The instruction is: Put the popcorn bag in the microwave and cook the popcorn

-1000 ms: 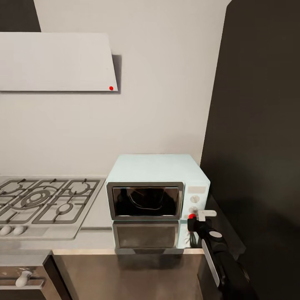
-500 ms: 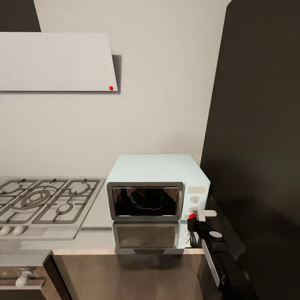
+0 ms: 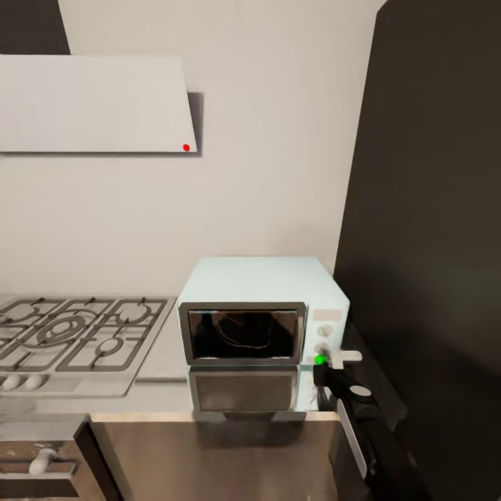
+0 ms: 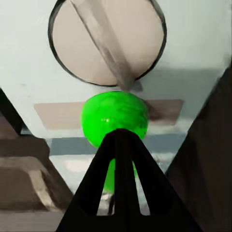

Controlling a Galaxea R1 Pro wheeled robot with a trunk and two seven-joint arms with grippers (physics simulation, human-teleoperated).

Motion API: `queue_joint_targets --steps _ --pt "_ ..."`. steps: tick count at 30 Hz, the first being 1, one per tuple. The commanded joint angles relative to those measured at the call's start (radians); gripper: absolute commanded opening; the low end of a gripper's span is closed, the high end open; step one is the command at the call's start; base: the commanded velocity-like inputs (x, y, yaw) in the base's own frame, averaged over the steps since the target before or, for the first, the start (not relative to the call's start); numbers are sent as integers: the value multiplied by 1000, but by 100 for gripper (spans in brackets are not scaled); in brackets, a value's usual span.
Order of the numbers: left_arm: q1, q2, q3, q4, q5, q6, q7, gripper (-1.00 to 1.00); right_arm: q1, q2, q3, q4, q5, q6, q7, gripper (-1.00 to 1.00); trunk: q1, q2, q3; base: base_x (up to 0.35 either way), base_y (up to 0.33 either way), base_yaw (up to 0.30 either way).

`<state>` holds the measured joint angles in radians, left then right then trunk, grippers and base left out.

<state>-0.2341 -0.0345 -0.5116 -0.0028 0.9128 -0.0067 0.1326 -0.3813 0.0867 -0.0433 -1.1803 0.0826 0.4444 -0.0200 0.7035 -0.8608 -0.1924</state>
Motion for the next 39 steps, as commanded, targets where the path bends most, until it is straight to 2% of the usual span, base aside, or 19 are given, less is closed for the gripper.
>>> queue_joint_targets --steps 1,7,10,13,18,21,23,24,25,27,28,32,34,36,38,39 --pt "-1 0 -8 0 7 0 4 100 -1 1 -1 -3 9 7 1 -100 0 -1 -1 -340 0 0" --pt "-1 -2 -8 0 8 -1 4 100 -1 1 1 -14 9 40 3 -100 0 -1 -1 -345 0 0" --pt "-1 -2 -8 -1 6 -1 4 100 -1 2 5 -48 9 59 3 -100 0 -1 -1 -346 0 0" --pt "-1 -2 -8 -2 3 -1 4 100 -1 3 5 -107 9 160 4 -100 0 -1 -1 -346 0 0" --pt "-1 -2 -9 -2 2 0 4 100 -1 2 5 -140 9 278 5 -100 0 -1 -1 -346 0 0" --pt "-1 -2 -9 -2 -1 0 4 100 11 3 4 -126 1 320 5 -100 0 -1 -1 -346 0 0" --pt "-1 -2 -10 -2 -4 0 4 100 34 1 1 -88 -5 318 6 -100 0 -1 -1 -346 0 0" --pt "-1 -2 -10 -2 -4 0 4 100 52 -7 0 -37 -7 311 6 -100 0 -1 -1 -346 0 0" --pt "-1 -2 -10 -2 -4 0 4 100 62 -23 -1 35 -8 290 6 -100 0 -1 -1 -346 0 0" --pt "-1 -2 -9 -1 -3 0 4 100 71 -68 -1 268 -8 158 6 -100 0 -1 -1 -289 0 0" --pt "-1 -2 -9 -1 -2 1 4 100 72 -80 -1 365 -7 83 6 -100 0 -1 -1 -148 0 0" --pt "-1 1 -8 0 -1 1 4 100 73 -91 -1 747 0 -167 4 -100 0 -1 -1 -38 0 0" --pt "-1 1 -8 0 -1 1 4 100 73 -90 0 882 -2 -271 2 -100 0 -1 -1 -7 0 0" --pt "-1 3 -8 1 -2 1 4 100 64 -91 1 1166 -5 -496 1 -100 0 -1 -1 -1 0 0" --pt "-1 4 -8 1 -2 1 4 100 69 -91 0 1198 -9 -544 -1 -100 0 -1 -1 0 0 0" --pt "-1 4 -8 2 -2 1 4 100 103 -91 0 1206 -12 -558 -2 -100 0 -1 -1 0 0 0"
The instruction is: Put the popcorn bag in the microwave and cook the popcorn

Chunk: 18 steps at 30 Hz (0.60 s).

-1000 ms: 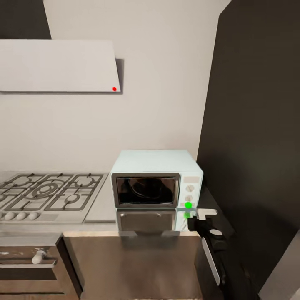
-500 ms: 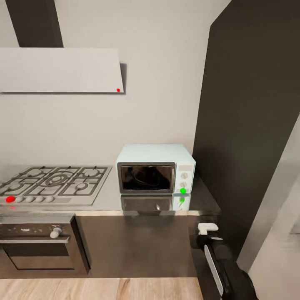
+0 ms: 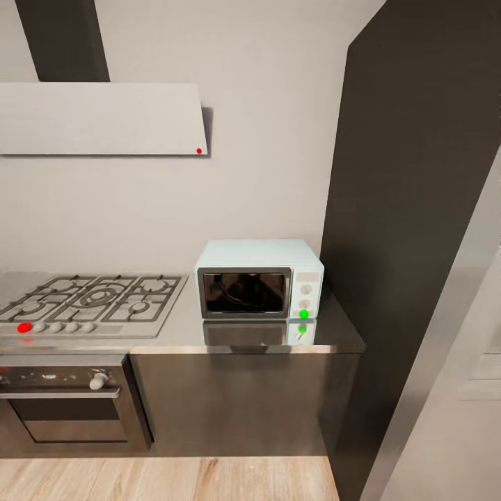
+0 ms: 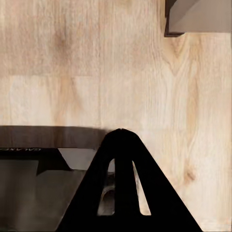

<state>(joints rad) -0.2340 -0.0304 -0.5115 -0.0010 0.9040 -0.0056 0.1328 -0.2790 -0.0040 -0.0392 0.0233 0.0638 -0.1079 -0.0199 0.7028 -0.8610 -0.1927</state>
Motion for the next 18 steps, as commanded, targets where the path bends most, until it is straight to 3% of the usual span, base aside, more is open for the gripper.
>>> queue_joint_targets --steps 1,4,9,10,12,13,14,16,18 --pt "-1 0 -8 0 7 -1 4 100 29 0 -5 5 6 -12 -2 -100 0 -1 -1 0 0 0" --pt "-1 4 -9 0 7 0 4 100 118 5 -7 10 4 -62 0 -100 0 -1 -1 0 0 0" --pt "-1 8 -9 1 7 2 4 100 131 0 -7 11 3 -71 -4 -100 0 -1 -1 0 0 0" --pt "-1 15 -9 0 7 2 4 100 136 -21 -8 11 1 -75 -5 -100 0 -1 -1 0 0 0" --pt "-1 10 -13 -1 -2 3 3 100 142 -72 -12 11 -48 -77 -2 -100 0 -1 -1 0 0 0" --pt "-1 6 -14 -2 -13 3 3 100 143 -83 -13 11 -83 -79 0 -100 0 -1 -1 0 0 0" --pt "-1 -1 -15 -2 -47 4 3 100 144 -94 -13 11 -142 -86 2 -100 0 -1 -1 0 0 0" --pt "-1 -3 -14 -1 -85 1 4 100 144 -92 -12 11 -176 -92 3 -100 0 -1 -1 0 0 0" --pt "-1 20 -10 0 -90 -1 4 100 144 -84 -10 9 -188 -89 -5 -100 0 -1 -1 0 0 0"
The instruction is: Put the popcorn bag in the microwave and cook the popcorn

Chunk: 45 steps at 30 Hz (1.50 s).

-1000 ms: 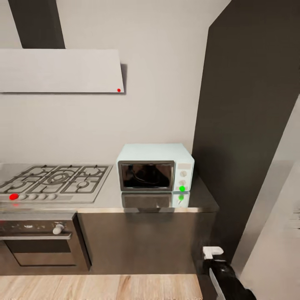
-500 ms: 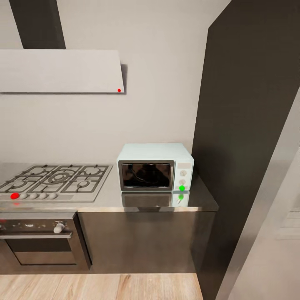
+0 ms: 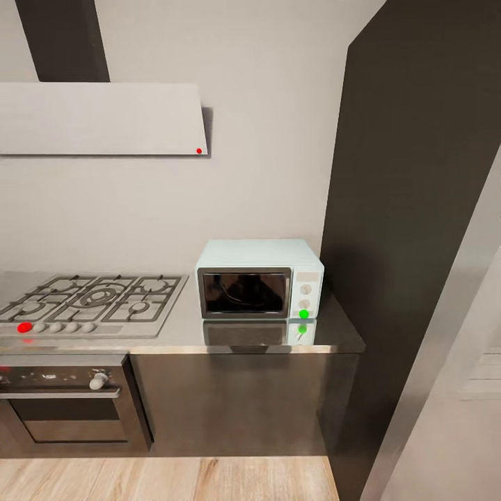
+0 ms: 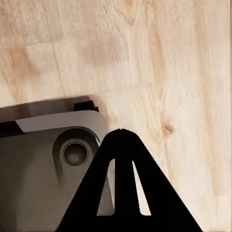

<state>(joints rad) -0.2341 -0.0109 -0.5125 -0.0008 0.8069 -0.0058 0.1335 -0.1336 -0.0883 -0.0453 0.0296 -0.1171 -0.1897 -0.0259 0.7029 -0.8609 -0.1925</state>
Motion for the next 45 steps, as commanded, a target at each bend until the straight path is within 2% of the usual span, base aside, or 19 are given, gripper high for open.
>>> queue_joint_targets --steps 1,7,9,11,29,32,33,35,36,37,39,45 --pt "-1 5 -8 -1 5 0 3 100 -1 -1 -4 3 -11 -2 -1 -100 0 -1 -1 0 0 0" --pt "-1 14 -12 -9 -9 0 3 100 -1 10 -6 -3 -12 5 -5 -100 0 -1 -1 0 0 0" --pt "-1 18 -14 -8 -10 0 3 100 -1 38 -7 -5 -11 5 -5 -100 0 -1 -1 0 0 0" --pt "-1 20 -14 -7 -11 0 4 100 -1 48 -7 -4 -12 6 -5 -100 0 -1 -1 0 0 0" --pt "-1 22 -14 -8 -14 0 4 100 -1 51 -5 -5 -11 5 -5 -100 0 -1 -1 0 0 0" --pt "-1 22 -14 -8 -14 0 3 100 -1 32 8 -5 2 2 6 -100 0 -1 -1 0 0 0" --pt "-1 22 -14 -8 -14 0 4 100 -1 29 23 -3 8 0 7 -100 0 -1 -1 0 0 0" --pt "-1 22 -14 -8 -14 0 3 100 -1 39 115 1 99 -2 6 -100 0 -1 -1 0 0 0" --pt "-1 22 -14 -8 -14 0 4 100 -1 47 148 2 175 -2 6 -100 0 -1 -1 0 0 0" --pt "-1 22 -14 -8 -14 0 4 100 -1 58 157 2 216 -3 5 -100 0 -1 -1 0 0 0" --pt "-1 23 -14 -8 -14 0 4 100 -1 65 162 3 241 -7 5 -100 0 -1 -1 0 0 0" --pt "-1 23 -11 -9 -12 0 4 100 -1 66 162 4 244 -10 4 -100 0 -1 -1 0 0 0"
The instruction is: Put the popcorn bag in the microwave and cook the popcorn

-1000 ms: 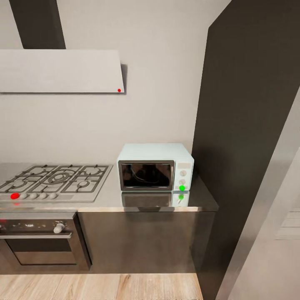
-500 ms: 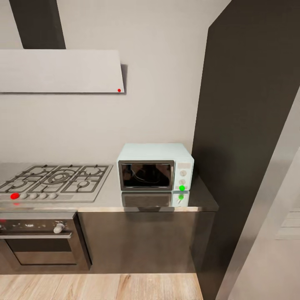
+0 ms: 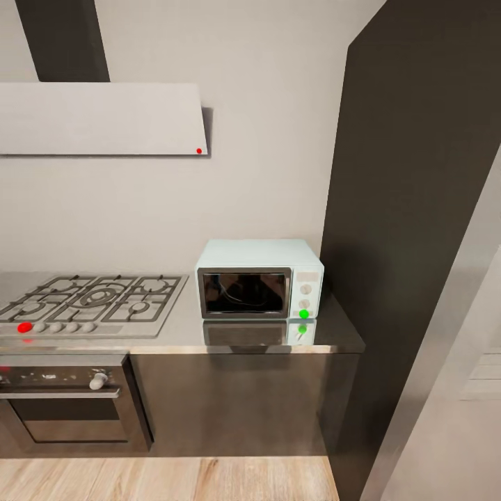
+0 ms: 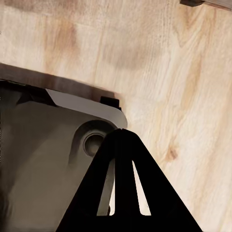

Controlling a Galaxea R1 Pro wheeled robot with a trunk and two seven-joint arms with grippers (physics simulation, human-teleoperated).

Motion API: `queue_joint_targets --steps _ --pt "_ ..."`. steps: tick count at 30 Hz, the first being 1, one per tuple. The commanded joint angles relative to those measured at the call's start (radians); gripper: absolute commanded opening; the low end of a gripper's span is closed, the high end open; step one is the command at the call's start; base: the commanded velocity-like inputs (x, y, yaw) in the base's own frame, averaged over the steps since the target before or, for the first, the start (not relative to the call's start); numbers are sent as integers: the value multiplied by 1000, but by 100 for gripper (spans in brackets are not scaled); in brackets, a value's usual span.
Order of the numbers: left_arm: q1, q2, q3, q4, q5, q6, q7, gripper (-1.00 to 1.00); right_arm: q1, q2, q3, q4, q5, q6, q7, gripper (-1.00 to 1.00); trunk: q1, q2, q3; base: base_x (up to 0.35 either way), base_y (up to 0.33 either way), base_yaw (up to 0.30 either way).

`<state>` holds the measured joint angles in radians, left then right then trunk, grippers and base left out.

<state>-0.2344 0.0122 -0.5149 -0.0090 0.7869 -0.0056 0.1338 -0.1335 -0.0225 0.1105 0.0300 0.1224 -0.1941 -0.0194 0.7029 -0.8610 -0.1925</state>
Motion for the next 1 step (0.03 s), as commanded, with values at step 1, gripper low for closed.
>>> queue_joint_targets --steps 1 --pt "0 0 -9 0 8 -1 4 100 -1 0 6 3 5 -5 -2 -100 0 -1 -1 0 0 0"
